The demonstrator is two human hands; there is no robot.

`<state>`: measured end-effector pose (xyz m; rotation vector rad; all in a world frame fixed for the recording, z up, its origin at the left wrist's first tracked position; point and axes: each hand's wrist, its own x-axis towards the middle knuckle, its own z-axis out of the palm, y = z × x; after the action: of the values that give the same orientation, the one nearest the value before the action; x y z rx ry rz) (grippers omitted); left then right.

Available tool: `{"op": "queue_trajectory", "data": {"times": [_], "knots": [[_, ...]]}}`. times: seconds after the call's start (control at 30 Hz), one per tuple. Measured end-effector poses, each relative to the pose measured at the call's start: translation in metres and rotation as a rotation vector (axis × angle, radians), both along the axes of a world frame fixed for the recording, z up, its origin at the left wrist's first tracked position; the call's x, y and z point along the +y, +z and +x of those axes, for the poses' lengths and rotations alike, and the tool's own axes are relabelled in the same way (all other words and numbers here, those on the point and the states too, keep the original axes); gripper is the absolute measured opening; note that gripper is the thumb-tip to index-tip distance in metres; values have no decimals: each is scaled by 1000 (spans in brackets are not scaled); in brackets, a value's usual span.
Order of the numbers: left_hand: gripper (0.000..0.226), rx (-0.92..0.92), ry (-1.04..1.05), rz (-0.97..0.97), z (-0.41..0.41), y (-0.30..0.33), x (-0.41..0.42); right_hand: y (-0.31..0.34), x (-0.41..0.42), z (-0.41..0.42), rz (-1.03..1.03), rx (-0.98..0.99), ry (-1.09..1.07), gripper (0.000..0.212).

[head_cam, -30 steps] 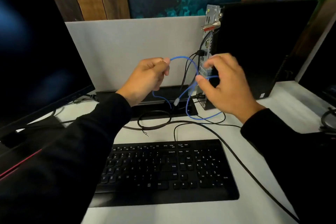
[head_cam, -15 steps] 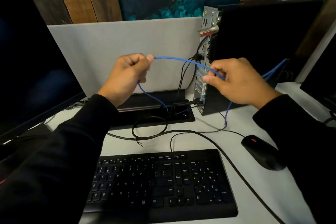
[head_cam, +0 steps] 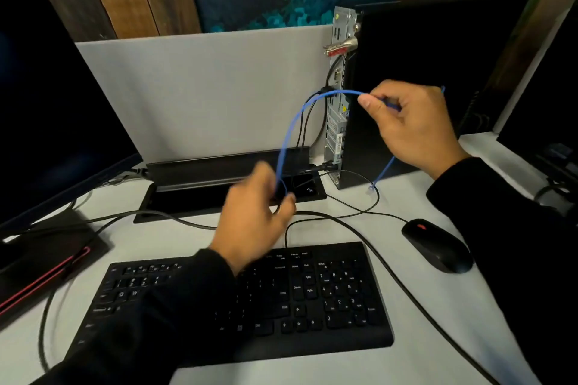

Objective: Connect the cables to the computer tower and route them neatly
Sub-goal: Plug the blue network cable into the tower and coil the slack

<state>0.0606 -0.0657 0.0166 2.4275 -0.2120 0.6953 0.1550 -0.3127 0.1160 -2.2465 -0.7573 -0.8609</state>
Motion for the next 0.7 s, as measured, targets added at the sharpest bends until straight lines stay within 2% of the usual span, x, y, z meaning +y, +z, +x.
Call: {"op": "queue_trajectory", "data": {"times": [0.1,0.17,0.27,0.7], "knots": [[36,161,-41,276,-19,-26,-11,15,2,-8,41,-24,32,25],[32,266,-5,369,-24,-34,-14,21,4,-11,68,-31,42,25],[42,360,4,457,-29,-43,-19,19,6,-16,47,-34,58,24],[32,462,-230,288,-40,-52,-11,-11,8,-13,-18,75,65,26]]}}
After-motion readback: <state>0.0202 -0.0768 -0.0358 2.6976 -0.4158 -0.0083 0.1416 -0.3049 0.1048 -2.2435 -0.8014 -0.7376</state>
